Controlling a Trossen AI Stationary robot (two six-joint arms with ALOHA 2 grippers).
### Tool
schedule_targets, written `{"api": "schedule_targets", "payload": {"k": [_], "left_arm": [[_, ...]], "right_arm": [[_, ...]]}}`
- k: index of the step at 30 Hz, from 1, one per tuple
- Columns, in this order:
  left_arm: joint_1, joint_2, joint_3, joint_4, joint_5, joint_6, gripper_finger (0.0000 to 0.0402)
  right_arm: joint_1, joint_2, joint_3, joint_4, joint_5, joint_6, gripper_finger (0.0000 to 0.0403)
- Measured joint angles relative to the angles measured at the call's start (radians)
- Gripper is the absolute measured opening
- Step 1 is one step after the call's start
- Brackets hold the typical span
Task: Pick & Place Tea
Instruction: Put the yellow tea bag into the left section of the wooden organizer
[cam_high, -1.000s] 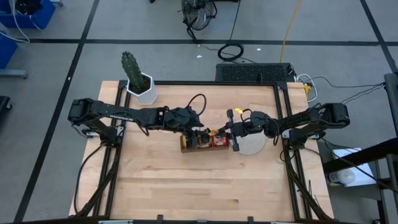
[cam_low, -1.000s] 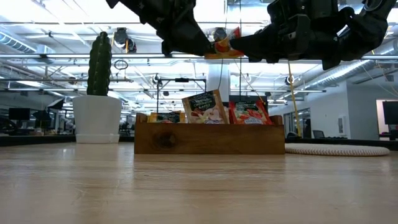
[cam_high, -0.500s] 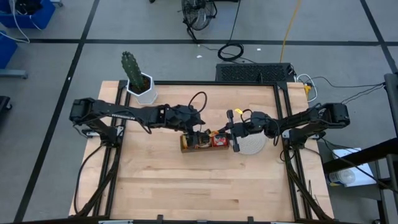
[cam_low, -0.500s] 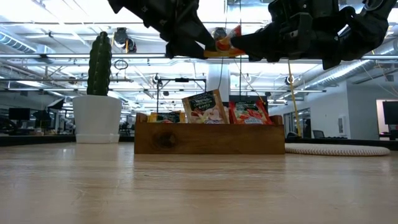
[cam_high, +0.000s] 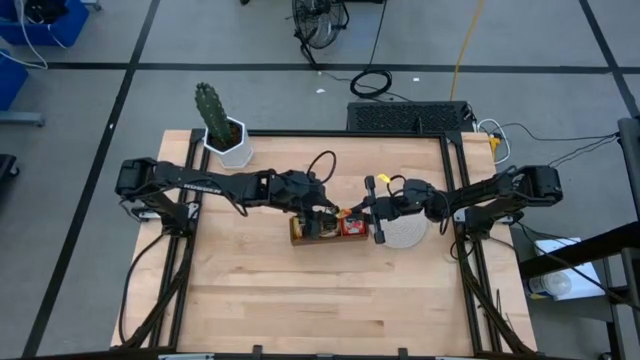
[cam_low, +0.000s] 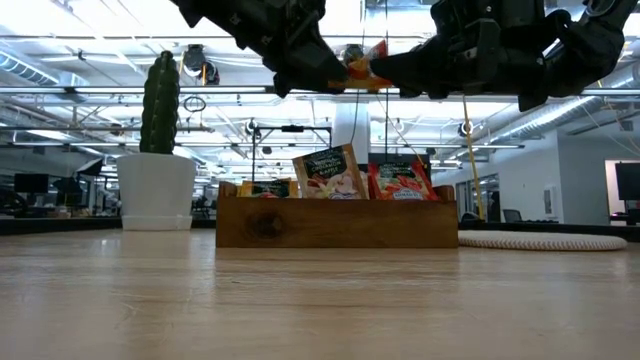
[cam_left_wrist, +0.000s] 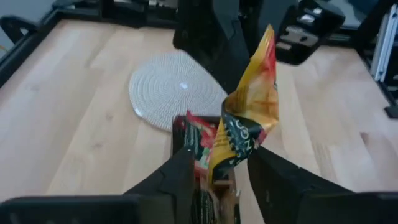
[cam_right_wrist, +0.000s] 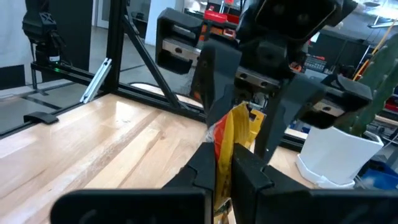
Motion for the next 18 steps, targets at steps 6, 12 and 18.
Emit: {"api": "schedule_targets", "payload": {"k": [6,12,18], "left_arm": [[0.0,-0.027,0.0,-0.035,0.0,0.002,0.0118],[0.0,-0.031,0.0,-0.029,0.028,0.0,0.0107],[0.0,-0.031,0.0,-0.006,0.038,0.007,0.0104]], "right_arm": [[0.0,0.0,0.0,-0.012,0.0,0.0,0.0013],[0.0,0.0,0.0,-0.012,-0.002,-0.001,0.0013],[0.0,0.0,0.0,-0.009,-0.002,-0.002,0.0013]]}}
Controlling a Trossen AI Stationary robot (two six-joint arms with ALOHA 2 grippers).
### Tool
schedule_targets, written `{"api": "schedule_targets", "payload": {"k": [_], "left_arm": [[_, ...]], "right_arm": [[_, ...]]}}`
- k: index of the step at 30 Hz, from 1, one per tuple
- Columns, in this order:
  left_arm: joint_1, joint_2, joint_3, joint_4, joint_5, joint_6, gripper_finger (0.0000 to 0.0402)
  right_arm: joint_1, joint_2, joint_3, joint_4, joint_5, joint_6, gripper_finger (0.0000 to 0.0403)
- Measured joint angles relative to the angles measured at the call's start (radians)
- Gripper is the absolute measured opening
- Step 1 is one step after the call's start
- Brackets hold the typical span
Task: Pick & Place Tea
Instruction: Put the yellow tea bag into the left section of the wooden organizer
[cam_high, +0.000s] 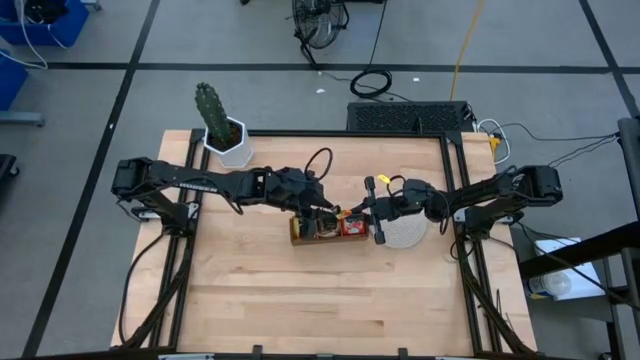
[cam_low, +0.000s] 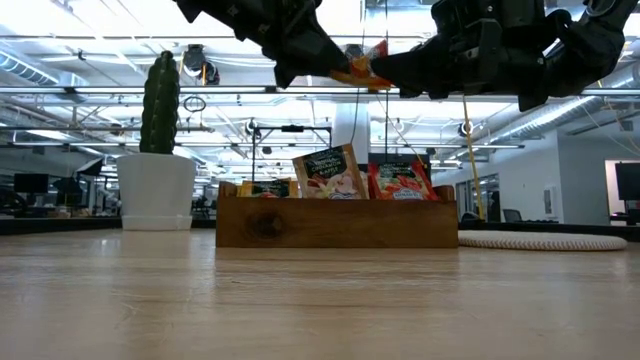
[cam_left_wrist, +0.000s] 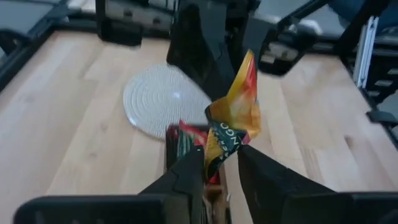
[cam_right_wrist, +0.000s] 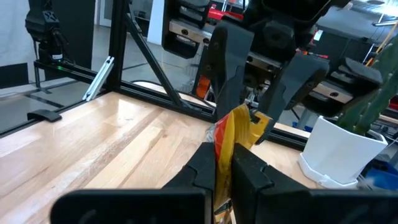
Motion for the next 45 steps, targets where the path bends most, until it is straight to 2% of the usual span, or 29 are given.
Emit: {"api": "schedule_targets", "payload": {"k": [3,6,9,12,15,17,21,24,29,36,45], "left_arm": [[-0.002,0.0,0.0,0.032,0.0,0.021,0.0074],[-0.006,0.0,0.0,0.038,-0.007,0.058,0.0017],[-0.016,-0.009,0.0,0.014,-0.045,0.083,0.0006],[-0.045,-0.041,0.017,-0.089,-0.171,0.127,0.0004],[-0.092,-0.089,0.024,-0.172,-0.358,0.161,0.0003],[-0.124,-0.125,0.025,-0.233,-0.391,0.2,0.0002],[-0.183,-0.145,0.027,-0.401,-0.348,0.231,0.0002],[-0.185,-0.119,0.032,-0.562,-0.32,0.104,0.0001],[-0.155,-0.058,0.047,-0.616,-0.181,-0.006,0.0001],[-0.064,0.057,0.211,-0.893,-0.063,-0.12,0.0001],[-0.028,0.256,0.386,-1.046,0.04,-0.068,0.0]], "right_arm": [[0.0,0.0,0.0,0.002,0.001,0.002,0.0013],[-0.001,0.0,0.0,0.001,0.003,0.026,0.0018],[-0.008,0.0,0.0,-0.005,0.004,0.054,0.0034],[-0.018,0.001,0.0,-0.014,0.012,0.1,0.0054],[-0.028,0.0,0.0,-0.054,0.008,0.118,0.007],[-0.033,0.001,-0.001,-0.093,0.005,0.115,0.0077],[-0.047,0.001,-0.001,-0.104,0.005,0.116,0.0082],[-0.049,0.001,-0.001,-0.084,0.003,0.131,0.008],[-0.049,0.001,-0.001,-0.048,0.003,0.125,0.0075],[-0.049,0.0,-0.001,-0.029,0.003,0.126,0.0075],[-0.049,0.0,-0.001,-0.036,0.002,0.1,0.0075]]}}
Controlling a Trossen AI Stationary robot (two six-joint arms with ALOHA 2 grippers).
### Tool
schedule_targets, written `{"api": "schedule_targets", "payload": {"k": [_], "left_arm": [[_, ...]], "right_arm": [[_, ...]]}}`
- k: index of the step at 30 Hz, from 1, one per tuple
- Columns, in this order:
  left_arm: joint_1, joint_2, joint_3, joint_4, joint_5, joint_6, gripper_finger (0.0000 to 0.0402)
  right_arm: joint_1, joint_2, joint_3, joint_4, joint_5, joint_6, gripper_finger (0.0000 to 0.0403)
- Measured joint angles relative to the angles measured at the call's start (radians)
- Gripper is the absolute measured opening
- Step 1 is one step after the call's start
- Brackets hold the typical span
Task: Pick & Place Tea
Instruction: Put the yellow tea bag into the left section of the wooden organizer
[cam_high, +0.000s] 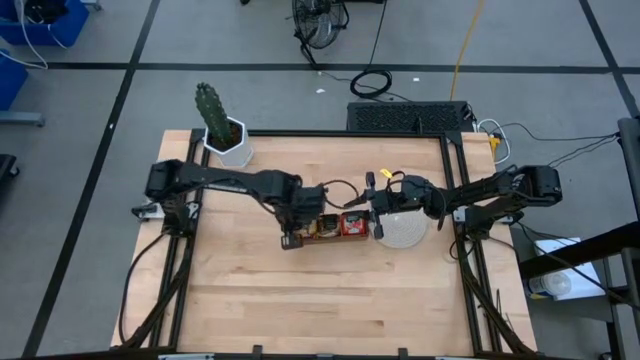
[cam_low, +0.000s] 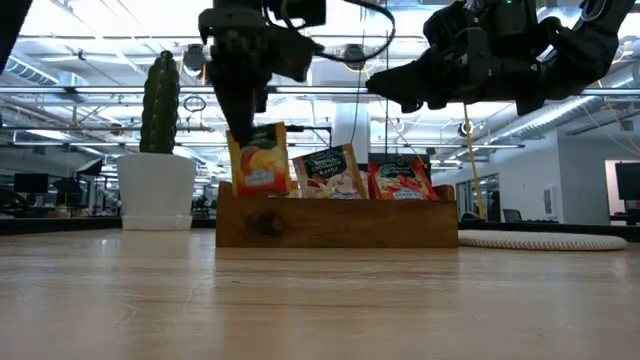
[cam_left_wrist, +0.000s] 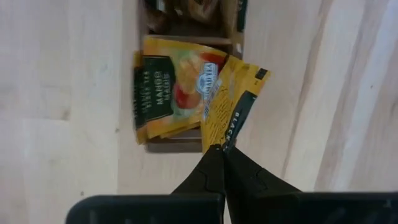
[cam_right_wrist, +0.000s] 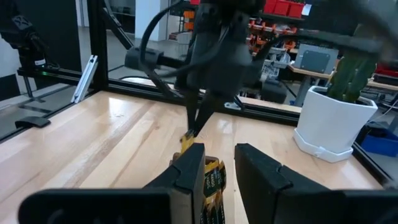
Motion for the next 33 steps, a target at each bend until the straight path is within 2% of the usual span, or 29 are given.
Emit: {"api": "schedule_targets", "payload": {"k": [10,16,28,33], "left_arm": [[0.023,0.067,0.013,-0.017,0.039,-0.023,0.0001],[0.029,0.069,0.013,0.043,0.039,-0.026,0.0002],[0.029,0.069,-0.001,0.056,0.002,-0.062,0.0002],[0.028,0.069,-0.002,0.056,0.008,-0.071,0.0024]], "right_arm": [[0.0,0.0,0.0,-0.007,0.0,-0.019,0.0075],[0.0,0.0,0.0,-0.016,-0.004,-0.019,0.0075],[0.0,0.0,0.0,-0.015,-0.004,-0.019,0.0075],[0.0,0.0,0.0,-0.015,-0.004,-0.016,0.0075]]}}
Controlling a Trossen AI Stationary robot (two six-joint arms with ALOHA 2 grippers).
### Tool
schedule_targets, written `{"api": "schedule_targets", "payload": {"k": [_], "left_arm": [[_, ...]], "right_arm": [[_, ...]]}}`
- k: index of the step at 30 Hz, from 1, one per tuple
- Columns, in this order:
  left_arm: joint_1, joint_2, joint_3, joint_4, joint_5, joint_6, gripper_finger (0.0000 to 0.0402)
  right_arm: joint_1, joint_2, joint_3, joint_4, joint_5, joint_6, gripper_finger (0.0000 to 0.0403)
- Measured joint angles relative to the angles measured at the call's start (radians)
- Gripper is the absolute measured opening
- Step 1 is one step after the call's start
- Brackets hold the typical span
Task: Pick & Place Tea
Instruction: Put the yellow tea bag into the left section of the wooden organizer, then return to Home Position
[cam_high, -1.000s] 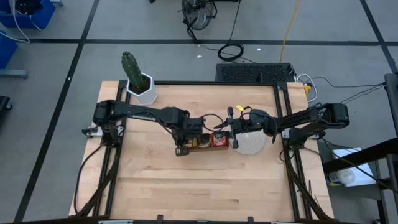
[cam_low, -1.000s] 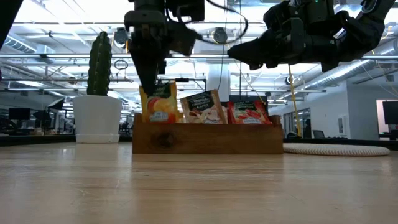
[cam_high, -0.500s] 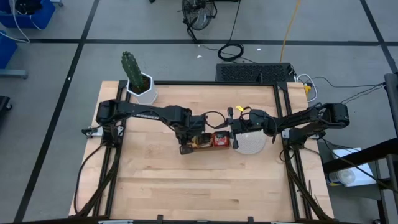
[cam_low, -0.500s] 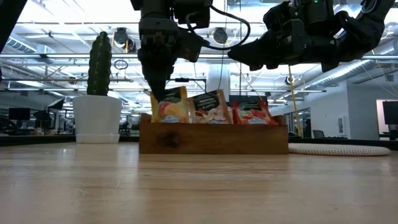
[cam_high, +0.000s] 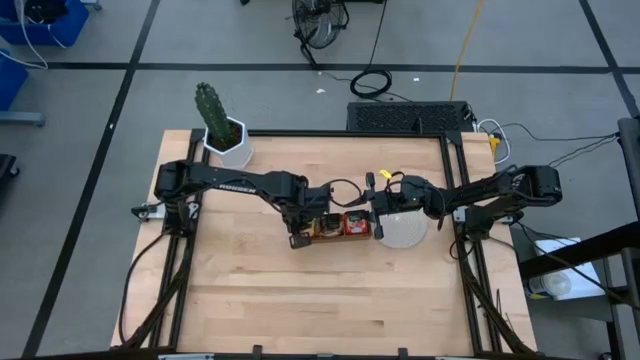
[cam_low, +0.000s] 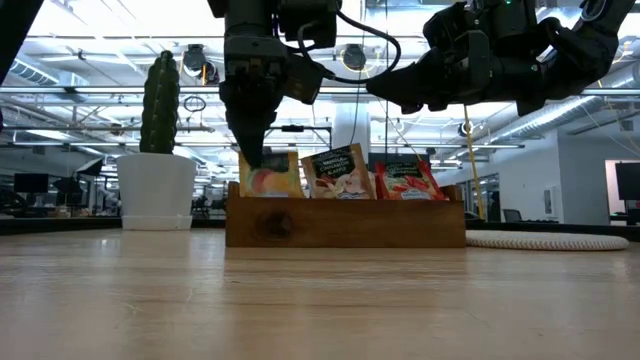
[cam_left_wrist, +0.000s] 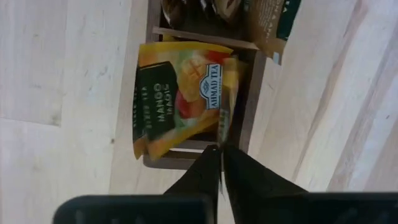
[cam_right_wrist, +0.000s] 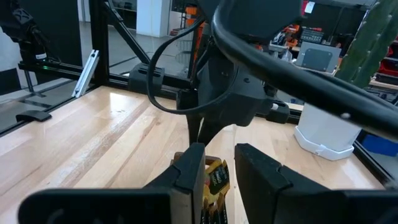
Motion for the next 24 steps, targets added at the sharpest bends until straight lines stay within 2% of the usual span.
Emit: {"api": "schedule_targets", "payload": {"k": [9,13,15,17,20,24], "left_arm": [[-0.015,-0.005,0.001,0.004,0.001,0.02,0.01],[-0.014,-0.07,0.011,-0.009,-0.001,0.044,0.0134],[-0.02,-0.138,0.012,0.017,-0.027,0.043,0.0146],[-0.044,-0.222,0.004,0.067,-0.096,0.076,0.0155],[-0.1,-0.372,-0.037,0.156,-0.226,0.148,0.0167],[-0.185,-0.632,-0.238,0.384,-0.393,0.233,0.0178]], "right_arm": [[0.0,0.0,0.0,0.0,0.0,0.0,0.0075],[0.0,-0.001,0.0,0.013,0.0,0.001,0.0075],[0.0,-0.02,0.0,0.003,0.004,0.001,0.0075],[0.0,-0.07,0.0,-0.041,0.035,-0.002,0.0075],[0.0,-0.212,0.0,-0.196,0.149,-0.013,0.0075],[0.0,-0.468,0.0,-0.496,0.342,-0.032,0.0075]]}}
